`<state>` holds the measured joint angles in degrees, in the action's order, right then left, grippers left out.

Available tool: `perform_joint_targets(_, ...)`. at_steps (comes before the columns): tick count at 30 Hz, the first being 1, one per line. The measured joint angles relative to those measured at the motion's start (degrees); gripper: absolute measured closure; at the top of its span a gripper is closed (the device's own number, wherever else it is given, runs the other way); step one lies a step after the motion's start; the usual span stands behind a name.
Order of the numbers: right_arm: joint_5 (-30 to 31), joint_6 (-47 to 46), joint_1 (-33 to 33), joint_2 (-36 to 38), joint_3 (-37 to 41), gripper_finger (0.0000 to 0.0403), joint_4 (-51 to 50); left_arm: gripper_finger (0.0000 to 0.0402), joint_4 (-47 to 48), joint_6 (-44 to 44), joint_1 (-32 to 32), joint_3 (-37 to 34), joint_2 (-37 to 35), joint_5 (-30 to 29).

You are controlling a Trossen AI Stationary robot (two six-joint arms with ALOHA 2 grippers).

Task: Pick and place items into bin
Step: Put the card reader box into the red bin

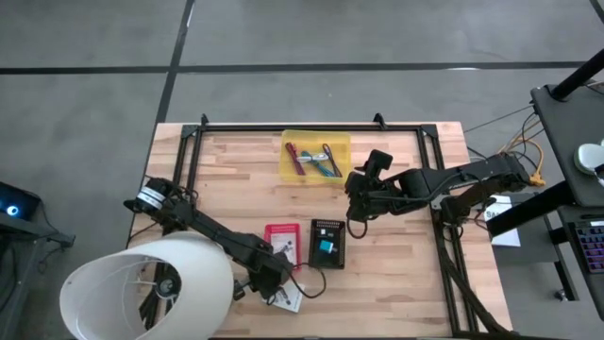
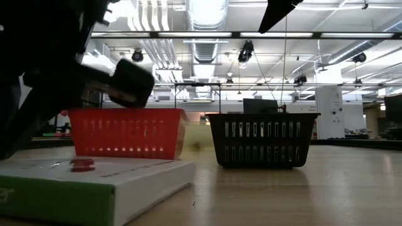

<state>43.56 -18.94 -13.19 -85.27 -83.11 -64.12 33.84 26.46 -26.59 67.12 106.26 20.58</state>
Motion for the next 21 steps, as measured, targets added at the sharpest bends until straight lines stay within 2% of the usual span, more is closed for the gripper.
perform_joint_targets(9, 0.0, 0.1, 0.0, 0.0, 0.0, 0.0156, 0.0, 0.0401, -2.4, -0.1, 0.0, 1.7, 0.0, 0.0)
perform_joint_targets(21, 0.0, 0.1, 0.0, 0.0, 0.0, 0.0156, -0.1, 0.0401, 1.8, 1.1, 0.1, 0.7, 0.2, -0.2)
